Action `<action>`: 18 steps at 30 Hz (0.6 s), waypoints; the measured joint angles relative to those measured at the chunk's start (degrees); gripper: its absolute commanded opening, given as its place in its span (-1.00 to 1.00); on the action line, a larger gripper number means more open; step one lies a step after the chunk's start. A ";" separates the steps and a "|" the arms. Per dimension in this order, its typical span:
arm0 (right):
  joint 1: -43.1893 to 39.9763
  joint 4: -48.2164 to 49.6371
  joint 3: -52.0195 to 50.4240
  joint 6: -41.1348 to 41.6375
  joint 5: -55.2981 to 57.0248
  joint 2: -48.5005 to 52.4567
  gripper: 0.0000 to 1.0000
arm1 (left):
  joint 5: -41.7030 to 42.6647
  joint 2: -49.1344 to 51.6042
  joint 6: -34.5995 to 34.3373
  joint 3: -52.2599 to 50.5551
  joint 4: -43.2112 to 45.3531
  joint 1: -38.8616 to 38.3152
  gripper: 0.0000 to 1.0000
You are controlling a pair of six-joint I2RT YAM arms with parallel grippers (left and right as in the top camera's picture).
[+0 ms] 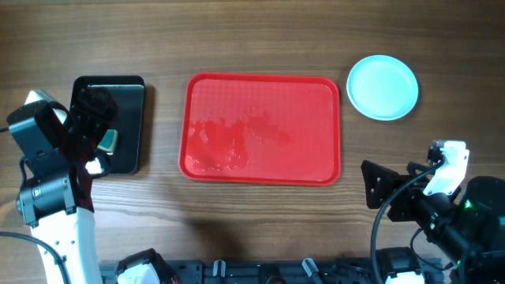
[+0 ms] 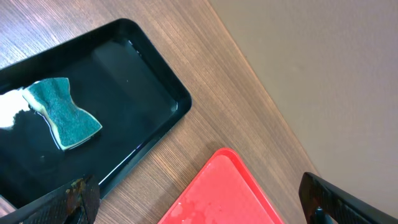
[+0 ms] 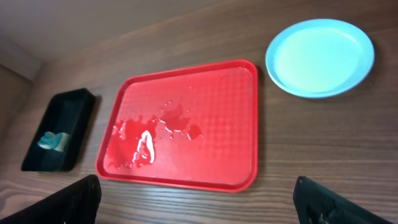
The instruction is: Clean dirty plates on tray and stack at the side
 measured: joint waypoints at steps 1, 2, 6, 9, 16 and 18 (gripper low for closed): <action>0.00 6.62 -3.80 -1.40 0.66 -2.08 0.99 | 0.00 0.02 0.00 0.00 0.00 0.00 1.00; 0.00 12.13 -7.61 -2.56 0.70 -4.13 0.99 | 0.00 0.02 0.00 0.00 0.04 0.00 1.00; -0.02 43.78 -37.18 -4.79 1.09 -19.12 0.99 | 0.00 0.13 0.00 0.00 -0.02 0.00 1.00; 0.00 55.15 -47.89 -4.76 1.29 -24.92 0.99 | 0.02 0.28 0.00 0.00 -0.13 0.00 1.00; -2.54 70.49 -62.51 -4.74 4.28 -32.61 0.99 | 0.02 0.28 0.00 0.00 -0.02 0.00 1.00; -3.80 69.55 -63.17 -4.76 6.69 -32.61 1.00 | 0.02 0.28 0.00 0.00 0.00 0.00 1.00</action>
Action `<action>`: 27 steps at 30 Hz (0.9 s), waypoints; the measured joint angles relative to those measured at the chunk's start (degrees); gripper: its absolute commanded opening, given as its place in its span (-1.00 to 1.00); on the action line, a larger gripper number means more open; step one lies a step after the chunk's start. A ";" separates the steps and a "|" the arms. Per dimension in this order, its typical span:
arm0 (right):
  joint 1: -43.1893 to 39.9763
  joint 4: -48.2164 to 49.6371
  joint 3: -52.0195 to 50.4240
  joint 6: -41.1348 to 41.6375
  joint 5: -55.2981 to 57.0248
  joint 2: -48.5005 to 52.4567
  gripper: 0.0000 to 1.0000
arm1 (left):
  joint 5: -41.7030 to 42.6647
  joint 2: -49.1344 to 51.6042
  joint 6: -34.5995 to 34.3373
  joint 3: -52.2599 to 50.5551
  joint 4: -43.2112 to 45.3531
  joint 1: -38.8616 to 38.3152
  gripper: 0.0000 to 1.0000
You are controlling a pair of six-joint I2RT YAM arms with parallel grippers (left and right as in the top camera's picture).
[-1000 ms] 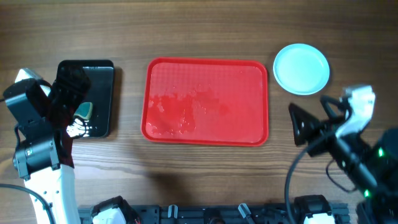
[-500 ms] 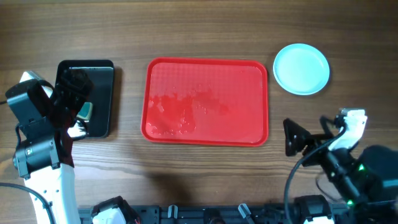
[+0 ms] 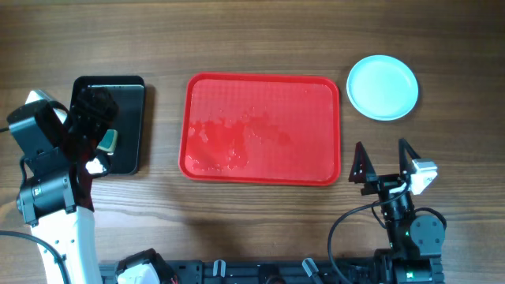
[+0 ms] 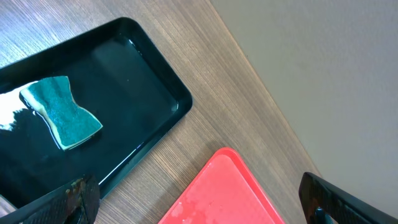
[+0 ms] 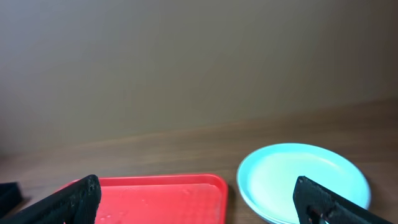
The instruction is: Clean dirty plates on tray and stack at the side
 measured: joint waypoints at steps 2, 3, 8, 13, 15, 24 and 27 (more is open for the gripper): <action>-0.39 -2.93 -0.09 -0.04 2.36 -0.13 0.99 | 0.00 0.00 0.00 0.00 0.00 0.00 1.00; -0.42 -4.24 -0.07 -0.66 3.21 -0.20 0.99 | 0.00 0.00 0.00 0.00 0.00 0.00 1.00; -0.39 -4.26 -0.07 -1.51 4.28 -0.20 0.99 | 0.00 0.00 0.00 0.00 0.00 0.00 1.00; -0.39 -4.28 -0.07 -1.51 4.28 -0.20 0.99 | 0.00 0.00 0.00 0.00 0.00 0.00 1.00; -0.39 -4.26 -0.07 -1.51 4.28 -0.20 0.99 | -0.02 0.00 0.00 0.00 -0.02 0.00 1.00; -0.39 -4.24 -0.09 -1.51 4.48 -0.33 1.00 | -0.07 -20.98 21.20 -21.05 7.50 -19.85 1.00; -0.42 -4.22 -0.09 -1.51 4.48 -0.35 0.99 | -0.24 -31.34 27.06 -34.47 24.68 -21.75 1.00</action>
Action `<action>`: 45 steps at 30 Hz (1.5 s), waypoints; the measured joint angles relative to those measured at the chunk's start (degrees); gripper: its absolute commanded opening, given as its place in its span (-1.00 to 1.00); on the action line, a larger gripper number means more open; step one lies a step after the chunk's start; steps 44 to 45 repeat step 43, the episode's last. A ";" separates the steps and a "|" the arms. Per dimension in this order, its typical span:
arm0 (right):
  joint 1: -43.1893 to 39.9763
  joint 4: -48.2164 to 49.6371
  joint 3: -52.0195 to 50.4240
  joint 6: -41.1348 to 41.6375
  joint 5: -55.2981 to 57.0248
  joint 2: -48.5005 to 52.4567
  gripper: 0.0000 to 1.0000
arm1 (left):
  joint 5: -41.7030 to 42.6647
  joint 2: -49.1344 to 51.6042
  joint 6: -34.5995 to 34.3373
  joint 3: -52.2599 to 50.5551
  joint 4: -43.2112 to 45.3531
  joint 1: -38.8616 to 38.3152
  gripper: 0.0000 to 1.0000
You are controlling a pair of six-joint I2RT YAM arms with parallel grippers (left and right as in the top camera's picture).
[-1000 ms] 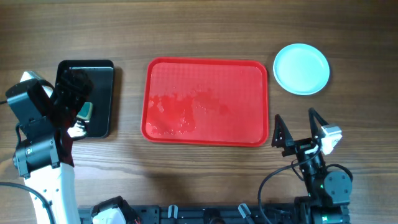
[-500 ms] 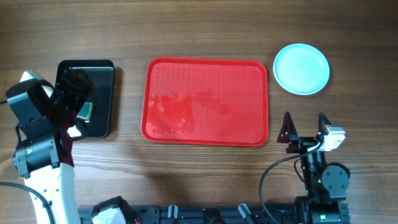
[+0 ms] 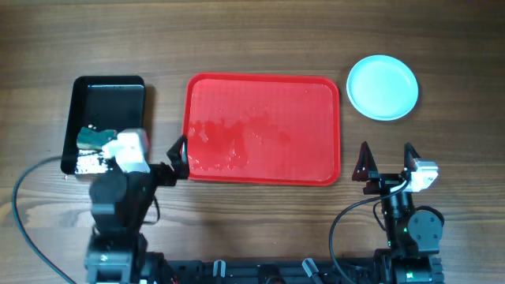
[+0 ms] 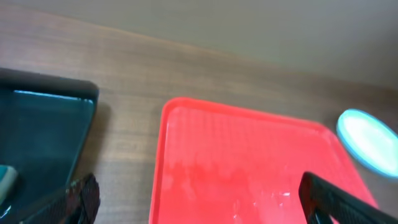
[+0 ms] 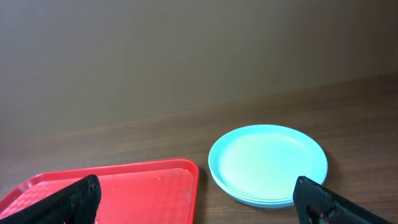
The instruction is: Clean dirty plates on tray and stack at the side
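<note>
The red tray (image 3: 260,126) lies mid-table with wet smears on its floor and no plate on it. A short stack of light blue plates (image 3: 383,87) sits on the table to its back right, also seen as plates (image 5: 267,163) in the right wrist view. My left gripper (image 4: 198,190) is open and empty, low at the tray's front-left corner. My right gripper (image 3: 387,156) is open and empty, low in front of the plates, apart from them.
A black tray (image 3: 106,118) stands at the left with a green sponge (image 3: 93,138) in its front part. The red tray's rim (image 5: 124,169) shows left of the plates in the right wrist view. Both arm bases sit at the table's front edge.
My left arm has left its place above the black tray and is now low at the front, beside the red tray's front-left corner. The right gripper has barely shifted. Both stay open.
At first my left gripper hung open over the black tray with the sponge lying there, and my right gripper looked down on the red tray from the front right. Then the right gripper was low, facing the plates. Now the left one is low as well.
</note>
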 measured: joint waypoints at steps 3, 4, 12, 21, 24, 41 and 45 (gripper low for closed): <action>0.02 -0.02 0.00 0.00 0.00 0.04 0.99 | -1.25 -9.57 1.73 -13.40 14.08 -0.04 1.00; 0.00 -0.11 0.00 0.00 0.00 0.00 0.99 | -2.01 -11.32 1.92 -15.85 15.85 -0.04 1.00; 0.02 -0.09 0.00 0.00 0.00 0.00 0.99 | -6.97 -20.96 2.14 -20.98 14.69 -0.04 1.00; 0.02 -0.07 0.00 0.00 0.00 0.00 0.99 | -8.24 -26.45 2.16 -21.22 7.08 -0.04 1.00; 0.00 -0.07 0.00 0.00 0.00 0.00 1.00 | -8.24 -26.47 2.16 -21.22 7.08 -0.04 1.00; 0.02 -0.07 0.00 0.00 0.00 0.00 1.00 | -8.24 -26.47 2.14 -21.22 7.08 -0.04 1.00; 0.00 -0.07 0.00 0.00 0.00 0.00 0.99 | -8.24 -26.47 2.16 -21.22 7.08 -0.04 1.00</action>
